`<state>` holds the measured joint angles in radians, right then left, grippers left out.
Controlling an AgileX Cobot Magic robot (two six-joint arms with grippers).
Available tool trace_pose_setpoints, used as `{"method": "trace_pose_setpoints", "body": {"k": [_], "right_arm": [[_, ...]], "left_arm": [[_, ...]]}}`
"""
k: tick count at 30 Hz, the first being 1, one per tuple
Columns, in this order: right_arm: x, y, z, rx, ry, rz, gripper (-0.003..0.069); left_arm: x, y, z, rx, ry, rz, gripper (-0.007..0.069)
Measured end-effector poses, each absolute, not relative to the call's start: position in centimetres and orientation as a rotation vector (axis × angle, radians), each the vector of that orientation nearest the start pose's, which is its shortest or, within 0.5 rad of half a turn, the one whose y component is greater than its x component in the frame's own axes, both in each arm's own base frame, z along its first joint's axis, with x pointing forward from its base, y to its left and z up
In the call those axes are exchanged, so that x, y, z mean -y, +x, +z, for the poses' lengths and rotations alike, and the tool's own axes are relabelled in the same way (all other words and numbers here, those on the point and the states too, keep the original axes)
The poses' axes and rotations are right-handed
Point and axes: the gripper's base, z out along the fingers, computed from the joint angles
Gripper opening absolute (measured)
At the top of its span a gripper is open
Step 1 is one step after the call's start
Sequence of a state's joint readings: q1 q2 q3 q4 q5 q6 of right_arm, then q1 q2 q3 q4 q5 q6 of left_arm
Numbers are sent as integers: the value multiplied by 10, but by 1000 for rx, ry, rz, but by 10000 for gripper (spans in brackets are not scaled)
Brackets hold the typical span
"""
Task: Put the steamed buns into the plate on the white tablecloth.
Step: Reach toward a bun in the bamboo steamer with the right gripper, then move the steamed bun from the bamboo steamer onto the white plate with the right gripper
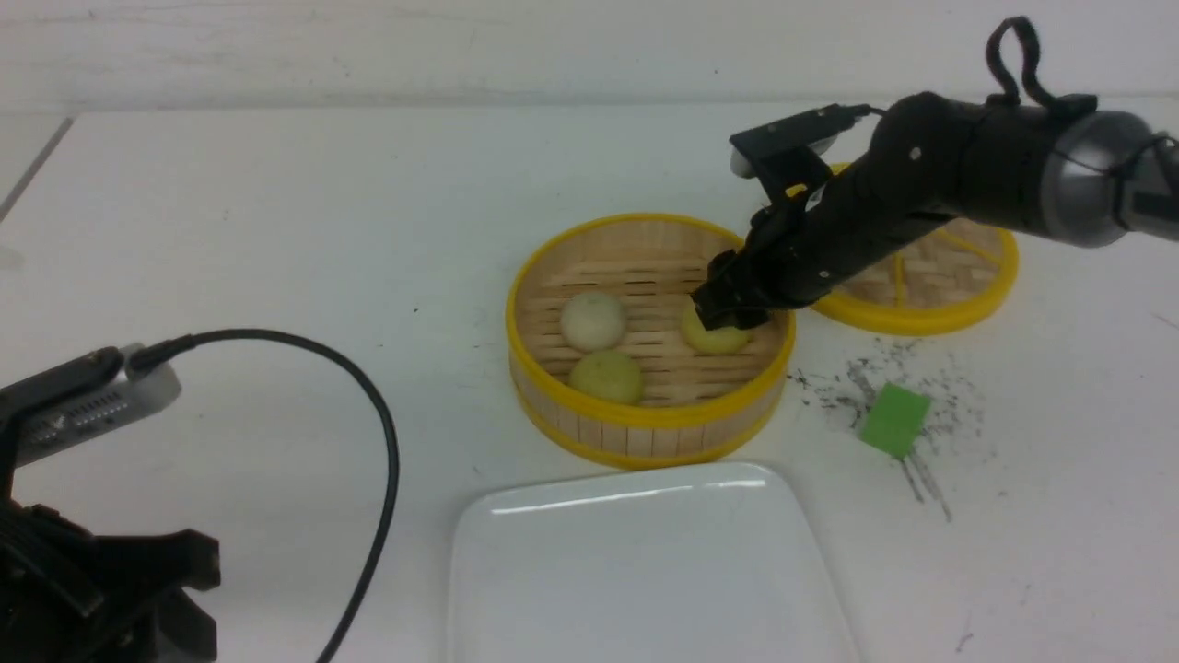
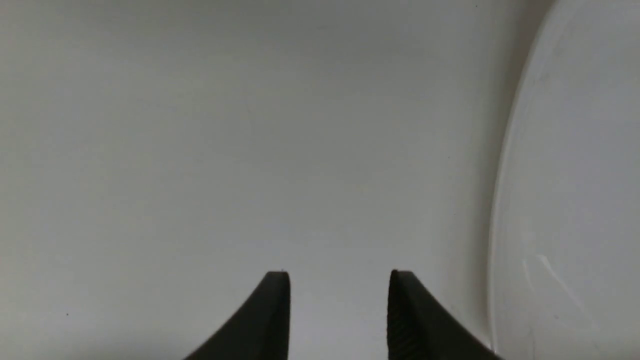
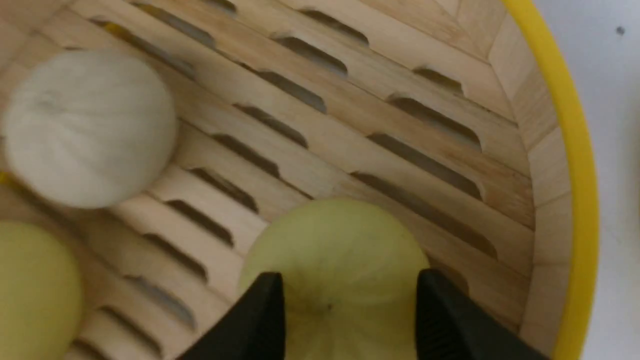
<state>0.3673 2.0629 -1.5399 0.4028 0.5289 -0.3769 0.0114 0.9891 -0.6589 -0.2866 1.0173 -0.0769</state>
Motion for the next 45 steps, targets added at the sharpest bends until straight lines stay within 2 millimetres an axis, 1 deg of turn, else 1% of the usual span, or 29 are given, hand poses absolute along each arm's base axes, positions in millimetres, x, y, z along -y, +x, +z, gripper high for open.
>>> {"method": "trace_pose_setpoints", "body": {"k": [2, 4, 6, 7, 9, 10, 11, 12, 13, 14, 16, 17, 19, 20, 23, 26, 27, 29, 31, 32, 33, 34, 35, 38, 39, 40, 41, 43, 45], "right_arm": [[-182, 422, 195, -2449, -560, 394, 272], [-182, 421, 196, -2452, -563, 398, 164], [-181, 417, 202, -2470, -576, 411, 49], [-181, 413, 207, -2483, -588, 422, 22], [-180, 401, 224, -2514, -627, 449, 15], [-177, 392, 240, -2521, -654, 461, 15], [-177, 391, 240, -2531, -660, 464, 15], [-173, 375, 266, -2538, -690, 491, 15], [-170, 361, 287, -2536, -705, 509, 15], [-166, 350, 300, -2543, -710, 525, 16], [-161, 329, 314, -2573, -705, 561, 17], [-154, 306, 320, -2621, -697, 609, 18], [-151, 288, 315, -2662, -672, 661, 18], [-148, 279, 308, -2684, -650, 687, 19], [-149, 258, 271, -2719, -602, 748, 27], [-156, 243, 241, -2734, -649, 739, 44], [-162, 237, 230, -2735, -688, 733, 55], [-173, 231, 217, -2712, -754, 708, 86], [-183, 230, 209, -2658, -812, 670, 126], [-184, 231, 209, -2652, -816, 667, 130], [-189, 232, 205, -2622, -829, 643, 165], [-189, 233, 204, -2620, -832, 639, 169], [-191, 235, 201, -2599, -835, 620, 216], [-192, 238, 199, -2586, -827, 603, 300], [-192, 238, 199, -2586, -827, 603, 312], [-192, 238, 199, -2587, -836, 600, 360], [-191, 237, 199, -2584, -853, 592, 384], [-187, 236, 203, -2585, -909, 565, 412], [-181, 237, 211, -2596, -923, 545, 414]], "left_arm": [[19, 154, 257, -2803, -278, -380, 301], [18, 154, 257, -2814, -267, -356, 301], [17, 153, 256, -2826, -259, -340, 301], [17, 153, 256, -2829, -257, -337, 301], [17, 152, 256, -2831, -256, -334, 301], [17, 152, 256, -2832, -255, -331, 301], [17, 152, 256, -2832, -255, -331, 301], [17, 152, 256, -2834, -254, -329, 301], [17, 152, 256, -2837, -254, -330, 301], [17, 151, 256, -2841, -253, -330, 301], [17, 151, 256, -2850, -253, -331, 301], [17, 150, 256, -2853, -252, -332, 301], [17, 151, 256, -2852, -252, -332, 301], [17, 151, 256, -2852, -253, -333, 301], [17, 151, 256, -2845, -254, -332, 301], [17, 152, 256, -2835, -253, -331, 301], [17, 153, 256, -2829, -254, -330, 301], [16, 154, 257, -2809, -255, -328, 301], [16, 156, 257, -2789, -257, -327, 301], [16, 156, 257, -2789, -257, -327, 301], [16, 156, 257, -2785, -258, -326, 301], [16, 156, 257, -2784, -258, -326, 301], [16, 157, 257, -2783, -258, -326, 301], [16, 156, 257, -2784, -258, -326, 301], [16, 156, 257, -2784, -258, -326, 301], [16, 156, 257, -2784, -258, -326, 301], [16, 156, 257, -2784, -258, -326, 301], [16, 156, 257, -2786, -258, -326, 301], [16, 156, 256, -2788, -259, -326, 301]]}}
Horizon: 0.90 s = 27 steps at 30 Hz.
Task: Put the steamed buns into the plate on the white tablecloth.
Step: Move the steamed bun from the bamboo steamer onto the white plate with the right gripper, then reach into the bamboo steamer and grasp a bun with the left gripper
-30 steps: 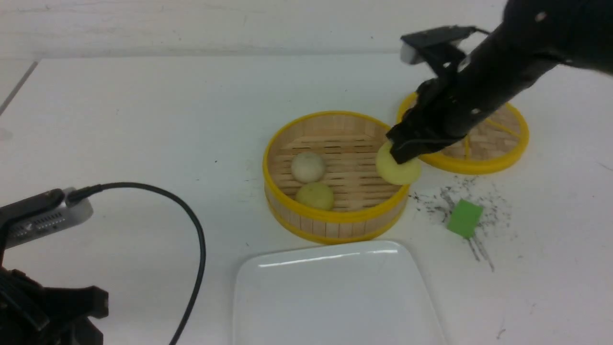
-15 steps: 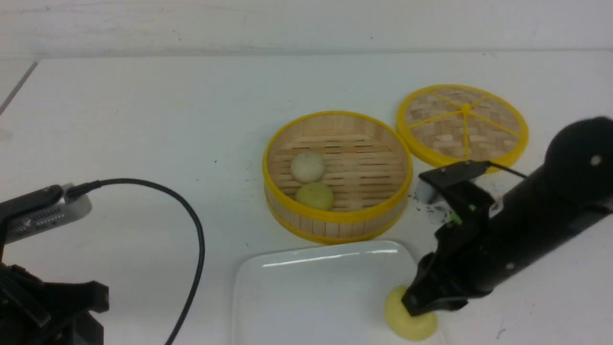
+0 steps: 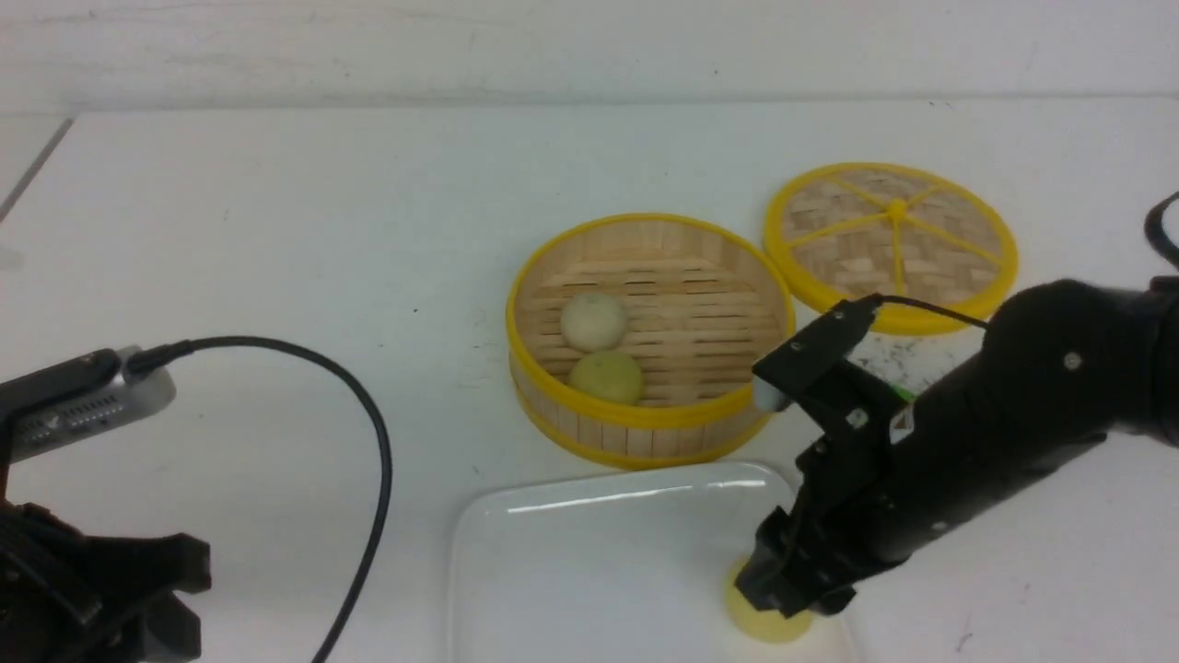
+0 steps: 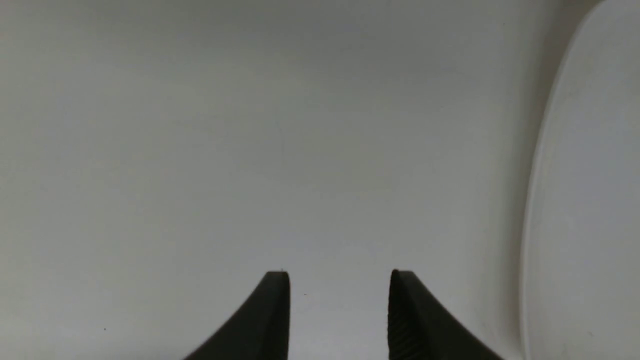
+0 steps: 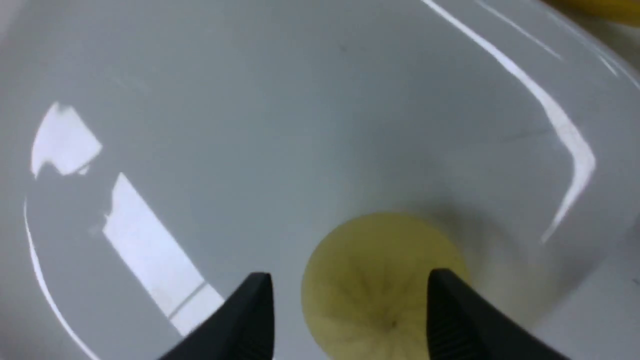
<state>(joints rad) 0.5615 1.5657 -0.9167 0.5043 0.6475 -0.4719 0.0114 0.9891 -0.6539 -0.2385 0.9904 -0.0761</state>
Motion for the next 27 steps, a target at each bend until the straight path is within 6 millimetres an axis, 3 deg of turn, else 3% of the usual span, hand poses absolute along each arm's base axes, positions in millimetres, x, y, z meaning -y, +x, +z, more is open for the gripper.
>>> {"method": "trace_pose_setpoints", "body": {"k": [2, 4, 5, 7, 9, 13, 16, 20, 22, 27], "right_arm": [[-159, 244, 240, -2602, -849, 500, 375], [-133, 244, 271, -2605, -739, 456, 276], [-131, 243, 273, -2616, -725, 455, 266], [-100, 230, 302, -2603, -605, 412, 135], [-80, 213, 318, -2592, -533, 388, 40], [-50, 161, 340, -2477, -423, 349, -16], [-41, 126, 331, -2398, -387, 328, -16], [-35, 96, 314, -2283, -353, 308, -16], [-31, 83, 293, -2212, -323, 285, -16], [-26, 72, 273, -2102, -288, 250, -13]], "left_arm": [[16, 156, 255, -2790, -259, -326, 300], [16, 156, 255, -2788, -259, -324, 290], [16, 156, 255, -2786, -260, -324, 290], [16, 156, 255, -2782, -260, -324, 255], [16, 157, 255, -2777, -260, -323, 211], [16, 159, 256, -2755, -261, -318, 76], [16, 163, 259, -2710, -287, -332, 8], [22, 174, 273, -2649, -299, -406, 2], [35, 190, 295, -2602, -235, -477, 2], [73, 215, 315, -2595, -101, -571, 3]]}}
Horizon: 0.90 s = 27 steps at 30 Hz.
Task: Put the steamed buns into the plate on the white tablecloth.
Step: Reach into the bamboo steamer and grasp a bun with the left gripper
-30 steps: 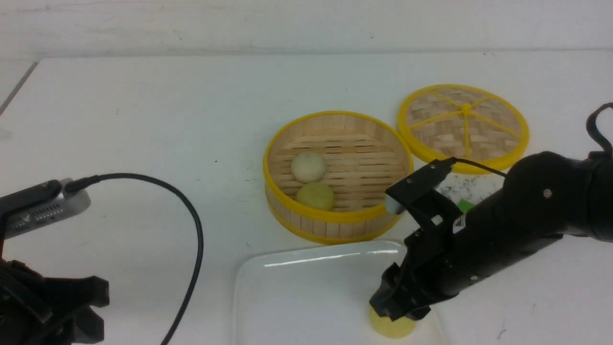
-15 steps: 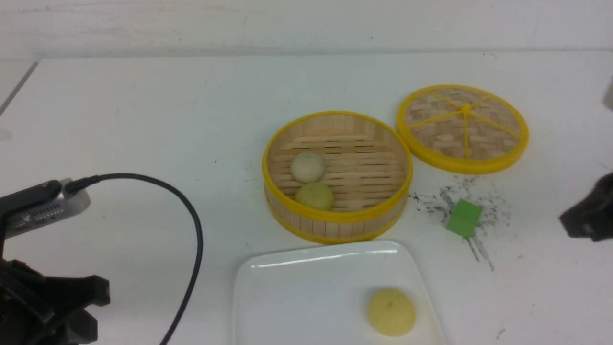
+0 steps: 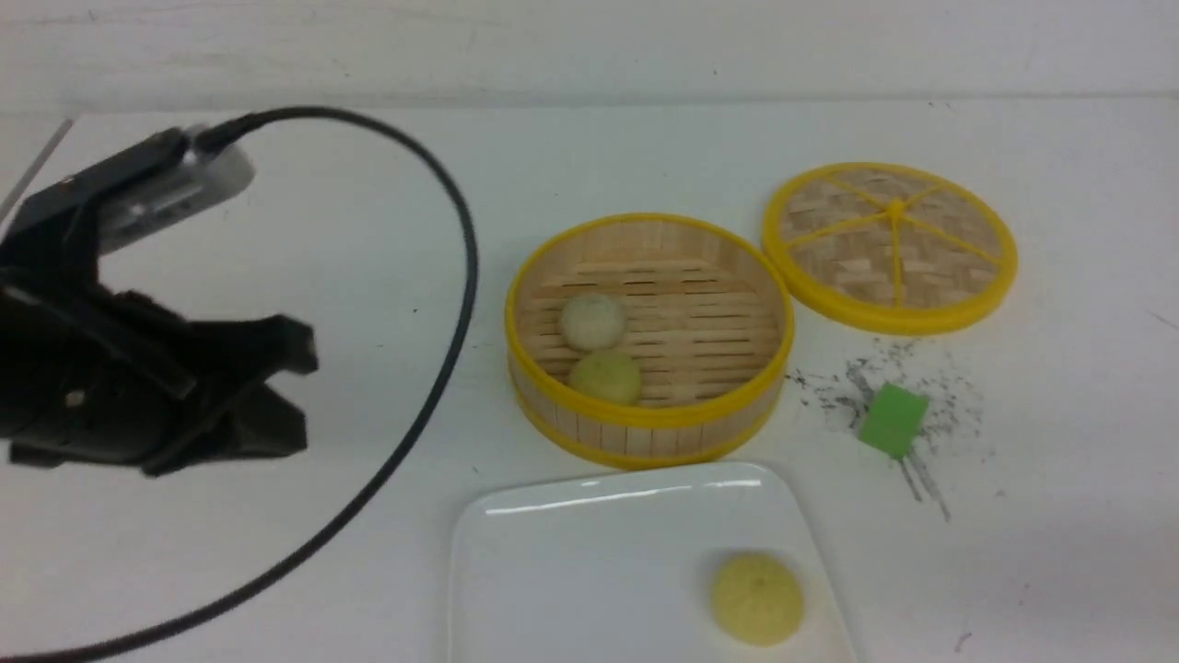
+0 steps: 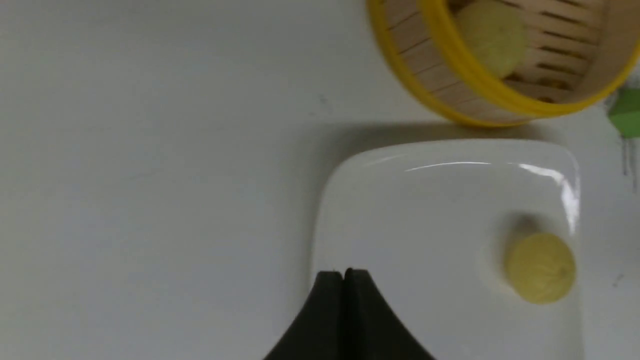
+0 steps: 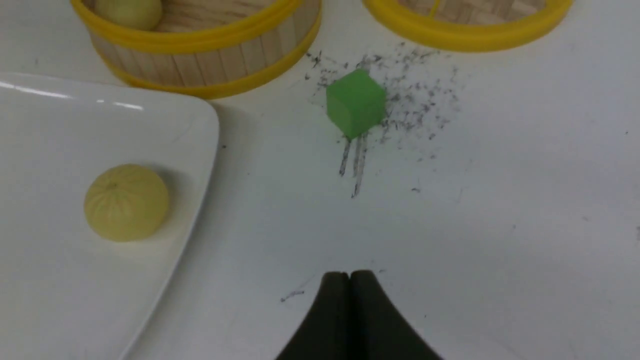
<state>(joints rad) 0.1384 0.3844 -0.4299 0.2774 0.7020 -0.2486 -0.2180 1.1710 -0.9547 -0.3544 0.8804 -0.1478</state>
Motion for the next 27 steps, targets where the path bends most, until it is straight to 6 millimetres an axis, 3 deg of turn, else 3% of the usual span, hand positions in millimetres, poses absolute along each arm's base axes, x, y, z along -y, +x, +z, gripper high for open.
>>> {"method": "trace_pose_setpoints", "body": {"k": [3, 4, 5, 9, 14, 20, 27], "right_arm": [[-25, 69, 273, -2052, -277, 244, -11], [-25, 69, 273, -2047, -275, 243, -11], [-25, 69, 274, -2035, -273, 241, -10], [-25, 69, 274, -2036, -273, 242, -8], [-24, 69, 274, -2037, -282, 220, -2], [-23, 69, 273, -2037, -288, 205, 2], [-23, 69, 273, -2037, -289, 204, 6]], "left_arm": [[110, 238, 313, -2621, -43, -606, 29], [112, 238, 315, -2613, -39, -609, 32], [134, 252, 310, -2633, -30, -608, 69], [183, 279, 303, -2650, 59, -561, 183], [224, 312, 293, -2642, 173, -463, 330], [248, 341, 262, -2702, 205, -397, 402], [252, 356, 232, -2711, 257, -286, 408]]}}
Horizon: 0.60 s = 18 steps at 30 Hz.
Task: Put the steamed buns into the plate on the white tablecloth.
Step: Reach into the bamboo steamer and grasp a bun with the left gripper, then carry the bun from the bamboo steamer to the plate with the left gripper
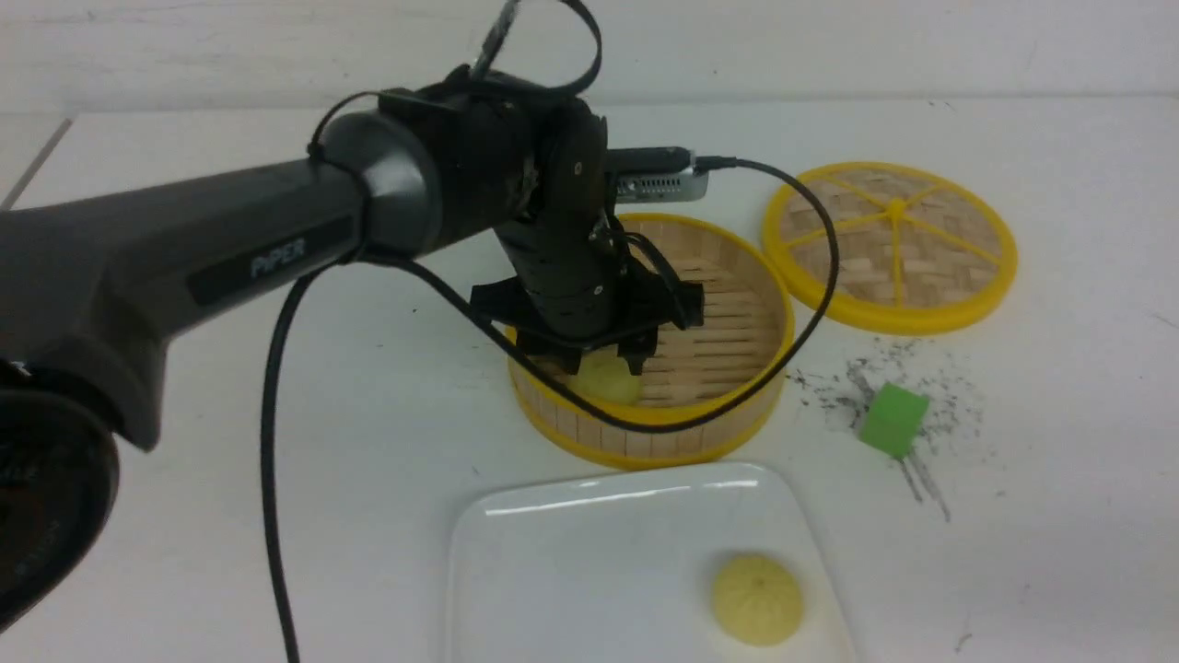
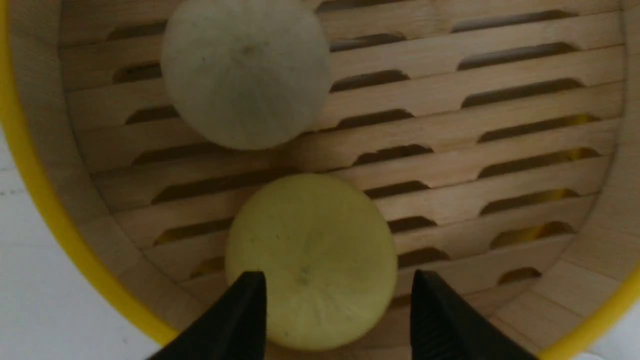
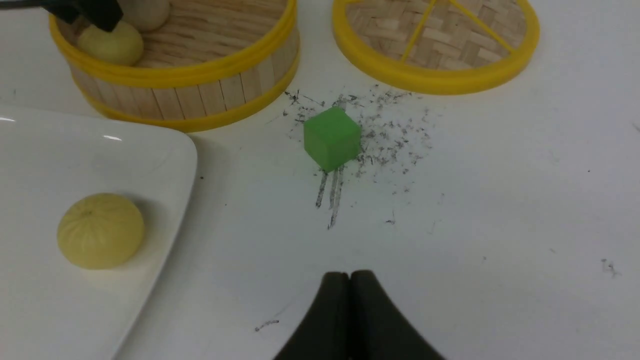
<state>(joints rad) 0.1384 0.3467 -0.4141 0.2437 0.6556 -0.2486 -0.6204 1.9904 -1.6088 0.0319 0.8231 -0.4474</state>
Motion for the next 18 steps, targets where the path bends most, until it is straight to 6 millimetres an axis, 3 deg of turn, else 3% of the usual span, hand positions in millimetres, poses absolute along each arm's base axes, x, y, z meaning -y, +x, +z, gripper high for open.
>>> {"method": "trace_pose_setpoints", "body": {"k": [4, 9, 11, 15, 17, 18], "right_arm": [[-23, 69, 273, -2038, -287, 206, 11], [-23, 69, 273, -2038, -285, 207, 12], [-23, 69, 273, -2038, -285, 207, 15], [-23, 69, 274, -2037, -282, 212, 20], [-23, 69, 274, -2036, -282, 212, 23], [-23, 69, 274, -2036, -282, 212, 25]], "left_arm": [[254, 361, 223, -2696, 268, -277, 402], [256, 364, 209, -2726, 272, -257, 338], [256, 364, 207, -2736, 271, -249, 248], [256, 364, 223, -2703, 273, -262, 53], [254, 363, 240, -2679, 271, -273, 26], [253, 361, 257, -2649, 270, -291, 22]]}}
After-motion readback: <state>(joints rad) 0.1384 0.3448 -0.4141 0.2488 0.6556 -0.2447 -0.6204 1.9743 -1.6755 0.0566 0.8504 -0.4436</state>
